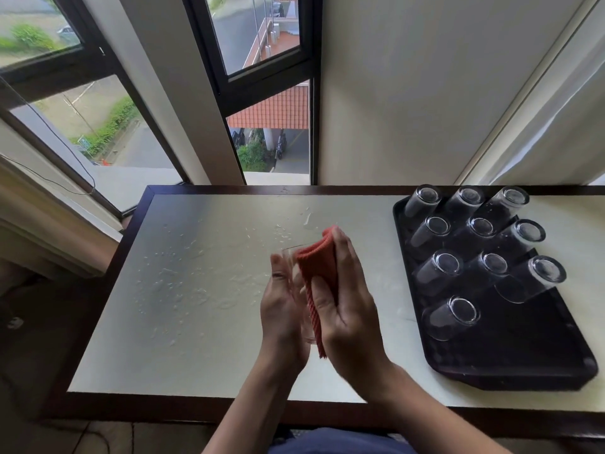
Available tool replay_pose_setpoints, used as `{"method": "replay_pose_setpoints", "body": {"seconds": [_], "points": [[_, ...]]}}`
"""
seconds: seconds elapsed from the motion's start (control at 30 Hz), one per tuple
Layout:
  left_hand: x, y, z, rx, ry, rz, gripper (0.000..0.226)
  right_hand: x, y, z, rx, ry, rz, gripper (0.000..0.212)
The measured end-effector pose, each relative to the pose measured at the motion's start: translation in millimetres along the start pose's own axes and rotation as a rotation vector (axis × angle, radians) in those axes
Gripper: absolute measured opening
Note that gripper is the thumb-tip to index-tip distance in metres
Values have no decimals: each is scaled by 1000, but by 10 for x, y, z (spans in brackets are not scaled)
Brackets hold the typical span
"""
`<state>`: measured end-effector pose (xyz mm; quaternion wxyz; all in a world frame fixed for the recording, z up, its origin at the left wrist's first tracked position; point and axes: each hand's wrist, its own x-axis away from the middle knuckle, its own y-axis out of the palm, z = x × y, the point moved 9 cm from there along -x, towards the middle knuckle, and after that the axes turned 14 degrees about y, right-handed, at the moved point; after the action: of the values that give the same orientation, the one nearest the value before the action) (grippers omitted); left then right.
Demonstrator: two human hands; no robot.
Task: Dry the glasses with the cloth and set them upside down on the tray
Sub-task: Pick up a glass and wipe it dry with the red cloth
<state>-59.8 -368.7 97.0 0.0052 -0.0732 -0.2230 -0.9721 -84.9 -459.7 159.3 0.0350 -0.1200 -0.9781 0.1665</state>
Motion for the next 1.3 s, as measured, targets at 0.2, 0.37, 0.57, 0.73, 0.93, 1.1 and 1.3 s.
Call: {"method": "replay_pose_setpoints", "body": {"seconds": [0.2,0.37,0.57,0.73,0.93,1.1,1.3], "points": [[28,116,69,-117,60,-47,76,-141,-14,59,-146,200,17,52],[-13,-56,75,-124,84,62,74,108,40,51,34,83,37,62],[100,71,-39,-152,48,-29,62,-130,20,268,-172,248,-88,58],[54,-61,20,-132,67,23,89,128,78,290,-118,201,-102,65],[91,-64,-132,-160,-8,36,88,121,124,551,-173,309,-112,66],[55,-55,-140,-154,8,20,98,149,104,574,-235,321,-87,64],[144,-22,-251,-164,-94,9,38,82,82,830,-541,597,-74,35]]}}
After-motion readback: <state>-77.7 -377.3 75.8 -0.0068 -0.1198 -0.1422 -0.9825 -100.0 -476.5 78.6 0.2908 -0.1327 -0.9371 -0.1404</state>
